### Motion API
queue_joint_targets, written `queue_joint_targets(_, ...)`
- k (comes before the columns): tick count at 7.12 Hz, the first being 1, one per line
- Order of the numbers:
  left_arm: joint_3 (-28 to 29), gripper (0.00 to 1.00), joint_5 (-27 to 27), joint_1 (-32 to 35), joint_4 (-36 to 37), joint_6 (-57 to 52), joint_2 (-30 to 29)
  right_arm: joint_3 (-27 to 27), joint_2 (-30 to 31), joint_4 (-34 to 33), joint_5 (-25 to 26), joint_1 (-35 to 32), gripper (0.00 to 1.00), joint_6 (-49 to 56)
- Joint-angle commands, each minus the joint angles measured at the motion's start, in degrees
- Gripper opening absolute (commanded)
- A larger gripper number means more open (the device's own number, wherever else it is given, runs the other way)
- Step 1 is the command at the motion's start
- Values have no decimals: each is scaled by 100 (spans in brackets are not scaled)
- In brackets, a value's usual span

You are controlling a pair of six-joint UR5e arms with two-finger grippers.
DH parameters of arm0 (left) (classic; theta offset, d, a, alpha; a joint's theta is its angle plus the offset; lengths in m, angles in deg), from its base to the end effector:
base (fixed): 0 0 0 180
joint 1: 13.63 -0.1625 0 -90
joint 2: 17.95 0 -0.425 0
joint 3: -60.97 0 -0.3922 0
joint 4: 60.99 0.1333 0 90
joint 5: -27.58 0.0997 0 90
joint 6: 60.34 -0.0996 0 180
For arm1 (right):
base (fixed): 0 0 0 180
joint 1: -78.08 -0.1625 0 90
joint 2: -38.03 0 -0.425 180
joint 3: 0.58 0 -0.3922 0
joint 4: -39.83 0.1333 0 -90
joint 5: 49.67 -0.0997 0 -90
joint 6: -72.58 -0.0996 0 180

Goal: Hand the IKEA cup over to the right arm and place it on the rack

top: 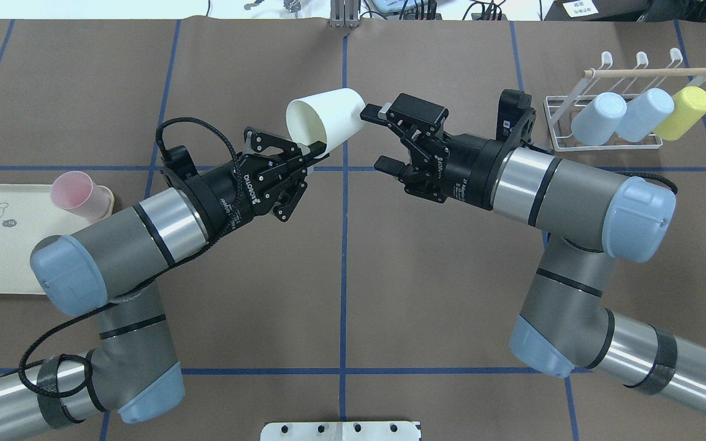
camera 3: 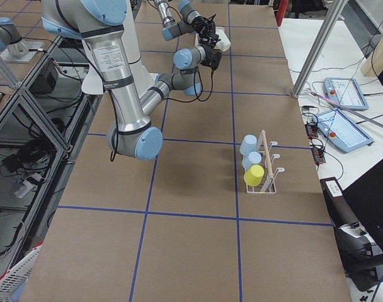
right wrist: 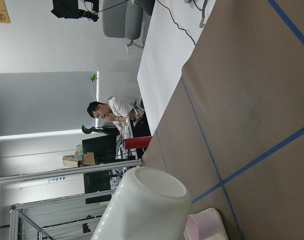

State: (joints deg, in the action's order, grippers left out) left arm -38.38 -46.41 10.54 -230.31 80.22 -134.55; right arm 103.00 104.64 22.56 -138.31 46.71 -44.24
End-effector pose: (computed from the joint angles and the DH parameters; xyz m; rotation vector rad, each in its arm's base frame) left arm 0.4376 -0.3726 0.1812 -0.3066 2.1535 -1.0755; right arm -0.3923 -0.3981 0.1893 0.0951 -1.9765 0.6980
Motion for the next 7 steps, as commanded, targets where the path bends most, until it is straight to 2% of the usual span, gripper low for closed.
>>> queue_joint_targets(1,64,0,156,-122,-4,-2,-90,-22,-34,5,31,18,100,-7)
queue_joint_targets(4,64,0,296,-244,-143,-11,-90,-57,-34,31,101,18,100,-120)
queue_joint_targets(7,221,0,569,-342,-924,-37,15,-57,-34,92,110,9,100,-156)
